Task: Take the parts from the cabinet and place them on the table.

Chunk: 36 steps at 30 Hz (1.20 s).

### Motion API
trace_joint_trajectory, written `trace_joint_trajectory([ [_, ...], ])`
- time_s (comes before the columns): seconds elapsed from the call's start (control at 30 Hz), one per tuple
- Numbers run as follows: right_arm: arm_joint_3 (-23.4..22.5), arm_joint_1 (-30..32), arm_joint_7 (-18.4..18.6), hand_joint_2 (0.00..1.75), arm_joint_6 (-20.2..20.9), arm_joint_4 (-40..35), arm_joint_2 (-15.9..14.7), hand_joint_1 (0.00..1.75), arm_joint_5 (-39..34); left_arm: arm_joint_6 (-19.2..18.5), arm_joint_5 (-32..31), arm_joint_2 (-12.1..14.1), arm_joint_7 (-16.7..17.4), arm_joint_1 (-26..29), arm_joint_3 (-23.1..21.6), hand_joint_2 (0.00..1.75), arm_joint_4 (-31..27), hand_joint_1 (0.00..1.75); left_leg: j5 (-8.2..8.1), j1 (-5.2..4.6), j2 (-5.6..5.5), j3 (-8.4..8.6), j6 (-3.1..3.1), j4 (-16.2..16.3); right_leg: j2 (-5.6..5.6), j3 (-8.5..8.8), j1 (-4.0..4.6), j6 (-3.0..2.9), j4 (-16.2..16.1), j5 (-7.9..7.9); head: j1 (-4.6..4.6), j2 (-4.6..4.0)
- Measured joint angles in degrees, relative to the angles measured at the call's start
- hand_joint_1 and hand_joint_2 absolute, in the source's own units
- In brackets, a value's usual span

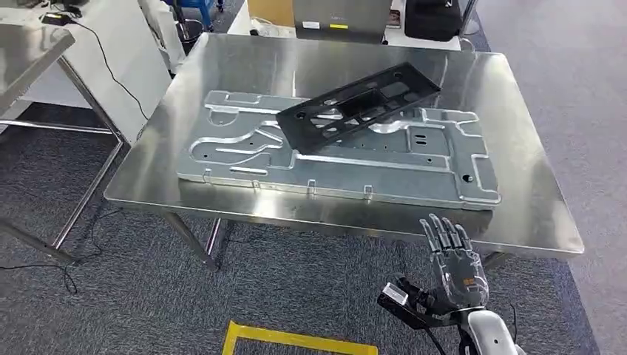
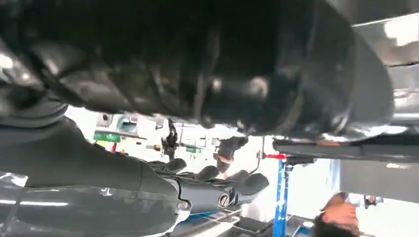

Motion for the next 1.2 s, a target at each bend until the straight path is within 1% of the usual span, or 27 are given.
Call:
trace_joint_trajectory([
  [0.07, -0.50, 1.67, 0.52, 0.00, -0.98, 0.00, 0.48, 0.00, -0.46, -0.48, 0.02, -0.33, 0.00, 0.12, 0.31, 0.00, -0.61, 0.00, 1.00, 0.14, -0.03, -0.11, -0.82, -0.23, -0.08, -0.40, 0.36, -0.91, 0.18, 0.58, 0.02, -0.02],
  [0.1, -0.63, 2.63, 0.79, 0.00, -1.31, 0.00, 0.79, 0.00, -0.68, -0.72, 0.07, -0.42, 0.00, 0.35, 0.57, 0.00, -1.03, 0.00, 1.30, 0.17, -0.20, -0.38, -1.23, -0.16, -0.30, -0.87, 0.04, -1.68, -0.16, 1.37, 0.02, 0.00],
  [0.13, -0.76, 3.42, 0.96, 0.00, -1.92, 0.04, 1.38, 0.00, -1.03, -0.96, 0.09, -0.50, 0.00, 0.46, 0.72, 0.00, -1.64, 0.00, -1.16, 0.53, -0.27, -1.05, -1.52, 1.02, -0.65, -1.59, 0.02, -2.31, -0.14, 2.05, 0.00, 0.00],
  [0.17, -1.01, 4.35, 1.07, 0.00, -2.38, 0.07, 1.79, 0.00, -1.42, -1.29, 0.13, -0.88, 0.04, 0.59, 0.81, 0.00, -2.06, 0.00, -4.80, 0.56, -0.30, -1.80, -1.80, 3.34, -0.60, -2.39, 0.01, -2.89, -0.14, 2.69, 0.02, 0.00],
  [0.23, -1.61, 6.45, 1.18, 0.00, -3.38, 0.22, 3.20, 0.00, -2.93, -2.22, 0.46, -1.55, 0.28, 0.61, 1.15, 0.00, -3.29, 0.00, -11.70, 0.60, -0.27, -3.70, -2.36, 11.59, -0.66, -4.30, 0.21, -3.05, -0.07, 4.13, 0.02, 0.00],
  [0.27, -1.88, 7.44, 1.18, 0.00, -3.72, 0.44, 3.98, 0.00, -3.83, -2.73, 0.46, -1.95, 0.37, 0.60, 1.42, 0.00, -3.96, 0.00, -12.98, 0.61, -0.27, -4.11, -2.51, 15.34, -0.68, -5.32, 0.34, -3.04, 0.04, 4.86, 0.00, 0.00],
  [0.3, -2.38, 8.42, 1.11, 0.00, -4.04, 0.85, 4.93, 0.00, -4.67, -3.32, 0.48, -2.30, 0.44, 0.57, 1.77, 0.00, -4.74, 0.00, -12.04, 0.60, -0.27, -3.67, -2.51, 17.25, -0.70, -6.38, 0.44, -2.99, 0.22, 5.55, 0.02, 0.00],
  [0.37, -3.32, 10.05, 0.74, 0.00, -4.28, 1.97, 6.71, 0.00, -5.18, -4.24, 0.59, -3.04, 0.55, 0.59, 2.27, 0.00, -6.14, 0.00, -7.33, 0.57, -0.29, 0.02, -2.09, 14.67, -0.75, -8.35, 0.66, -2.92, 0.76, 6.62, 0.00, 0.00],
  [0.4, -3.84, 11.00, 0.59, 0.00, -4.41, 2.94, 8.03, 0.00, -5.07, -4.74, 0.59, -3.43, 0.59, 0.59, 2.53, 0.00, -7.01, 0.00, -5.55, 0.48, -0.34, 3.68, -1.58, 10.12, -0.72, -9.32, 0.81, -2.85, 1.09, 7.16, 0.00, 0.00],
  [0.43, -4.53, 11.87, 0.28, 0.00, -4.46, 4.03, 9.47, 0.00, -4.41, -5.14, 0.41, -3.80, 0.59, 0.41, 2.84, 0.00, -7.89, 0.00, -6.11, 0.22, -0.49, 7.97, -0.86, 4.47, -0.67, -9.79, 0.85, -2.75, 1.30, 7.73, 0.00, 0.00],
  [0.47, -5.34, 12.72, -0.16, 0.00, -4.48, 5.32, 11.02, 0.00, -3.58, -5.31, 0.22, -4.00, 0.59, 0.20, 3.19, 0.00, -8.83, 0.00, -8.32, -0.11, -0.56, 12.01, -0.28, -1.24, -0.68, -10.10, 1.20, -2.43, 1.43, 8.07, 0.02, -0.02],
  [0.5, -6.39, 13.36, -0.81, 0.00, -4.61, 6.83, 12.31, 0.00, -2.97, -5.49, 0.02, -4.42, 0.52, 0.00, 3.56, 0.00, -9.44, 0.00, -9.33, -0.09, -0.53, 12.98, -0.17, -4.27, -0.93, -10.18, 1.04, -2.01, 1.39, 8.60, 0.04, 0.00],
  [0.57, -8.53, 13.92, -2.56, 0.00, -4.43, 10.50, 15.02, 0.00, -2.77, -5.51, -0.15, -4.89, 0.48, -0.01, 4.35, 0.00, -10.21, 0.00, -8.61, -0.56, -0.54, 12.44, 0.60, -4.02, -0.98, -10.11, 0.65, -1.35, 0.66, 9.99, 0.02, 0.00],
  [0.6, -10.04, 14.41, -3.61, 0.00, -3.51, 12.93, 16.55, 0.00, -2.91, -5.48, -0.48, -5.31, 0.48, 0.06, 5.09, 0.00, -10.51, 0.00, -7.26, -0.25, -0.52, 12.12, 1.19, -4.77, -0.89, -10.23, 0.89, -0.87, 0.19, 10.71, 0.07, 0.00],
  [0.63, -11.59, 14.60, -4.79, 0.00, -2.40, 15.20, 17.77, 0.00, -3.17, -5.46, -0.61, -5.60, 0.46, -0.11, 5.42, 0.00, -10.75, 0.00, -6.28, 0.07, 0.10, 11.54, 1.43, -5.14, -0.51, -10.53, 0.59, -0.65, 0.80, 9.21, 0.02, -0.02],
  [0.7, -14.74, 14.80, -6.97, 0.00, 1.41, 20.16, 20.53, 0.00, -3.52, -4.92, -0.68, -5.68, 0.44, -0.07, 5.92, 0.00, -10.99, 0.00, -4.96, 0.02, 0.20, 9.72, 2.31, -5.08, -0.19, -12.00, 0.43, -0.32, 5.68, 1.29, 0.02, 0.00],
  [0.73, -16.70, 14.73, -7.78, 0.00, 3.91, 22.28, 21.91, 0.00, -3.60, -4.72, -0.76, -5.70, 0.44, -0.05, 6.18, 0.00, -10.97, 0.00, -4.28, -0.04, 0.27, 8.87, 2.31, -5.00, -0.17, -12.58, 0.31, -0.12, 9.53, -2.07, 0.04, 0.00],
  [0.77, -19.19, 14.61, -8.00, 0.00, 7.82, 24.18, 23.63, 0.00, -3.73, -4.31, -0.83, -5.70, 0.39, -0.05, 6.32, 0.00, -10.97, 0.00, -3.58, -0.07, 0.34, 7.89, 2.27, -4.91, -0.16, -12.98, 0.27, 0.11, 13.42, -3.89, 0.04, 0.00],
  [0.8, -22.08, 14.59, -7.98, 0.00, 12.76, 25.70, 25.56, 0.00, -4.28, -3.69, -1.18, -5.70, 0.31, -0.09, 6.36, 0.00, -10.93, 0.00, -2.86, -0.05, 0.35, 6.59, 2.13, -4.52, -0.16, -12.97, 0.21, 0.30, 16.61, -3.30, 0.04, 0.00],
  [0.83, -24.86, 14.62, -7.91, 0.00, 16.71, 26.83, 27.33, 0.00, -4.94, -3.17, -1.29, -5.64, 0.18, -0.14, 6.40, 0.00, -10.60, 0.00, -2.26, 0.03, 0.39, 5.35, 1.91, -3.87, -0.16, -11.98, 0.06, 0.49, 17.46, -0.68, 0.04, 0.00],
  [0.9, -28.78, 14.63, -7.91, 0.00, 18.93, 28.06, 29.61, 0.00, -5.46, -2.78, -1.42, -5.60, 0.02, -0.15, 6.47, 0.00, -10.12, 0.00, -1.57, 0.25, 0.41, 2.84, 1.35, -2.22, -0.17, -7.39, -0.37, 0.78, 13.21, 3.82, 0.02, 0.00],
  [0.93, -29.77, 14.57, -7.91, 0.00, 19.13, 28.37, 30.32, 0.00, -5.51, -2.73, -1.51, -5.57, -0.02, -0.17, 6.54, 0.00, -10.08, 0.00, -1.32, 0.33, 0.41, 1.61, 0.98, -1.29, -0.18, -3.82, -0.63, 0.94, 8.69, 3.74, 0.04, 0.00],
  [0.97, -30.73, 14.34, -7.91, 0.00, 19.32, 28.74, 31.06, 0.00, -5.57, -2.58, -1.64, -5.51, -0.07, -0.36, 6.56, 0.00, -10.05, 0.00, -1.17, 0.10, 0.46, 0.59, 0.63, -0.17, -0.09, -0.02, -0.69, 1.08, 3.07, 0.58, 0.02, 0.00],
  [1.0, -31.45, 14.15, -7.89, 0.00, 19.50, 28.96, 31.69, 0.00, -5.75, -2.42, -1.68, -5.49, -0.11, -0.40, 6.56, 0.00, -9.90, 0.00, -0.95, 0.04, 0.46, 0.12, 0.26, 0.50, 0.21, 1.39, -0.11, 0.10, -0.57, -1.29, -0.04, 0.00],
  [1.1, -33.50, 14.19, -4.56, 0.00, 22.83, 29.72, 33.17, 0.00, -10.23, -1.44, -1.79, -5.01, -0.24, -0.57, 6.64, 0.00, -9.25, 0.00, 0.77, 0.23, 0.55, -0.21, -0.99, 0.16, -0.04, 0.33, 0.20, -1.42, 0.06, -0.16, 0.04, 0.00],
  [1.13, -33.94, 14.19, -2.35, 0.00, 23.95, 30.10, 33.79, 0.00, -12.77, -0.88, -1.81, -4.68, -0.26, -0.53, 6.77, 0.00, -8.85, 0.00, 0.09, 0.63, 0.36, -0.50, -1.35, 0.73, -0.44, -0.33, -0.17, -2.09, -0.26, 0.68, 0.02, 0.00],
  [1.2, -34.12, 14.58, 2.08, 0.00, 25.40, 30.47, 34.21, 0.00, -17.73, 0.31, -1.79, -4.26, -0.33, -0.37, 6.91, 0.00, -7.63, 0.00, -7.17, 0.67, -0.13, -2.12, -2.03, 5.33, -0.67, -1.94, -0.10, -2.89, -0.25, 2.08, 0.02, 0.00],
])
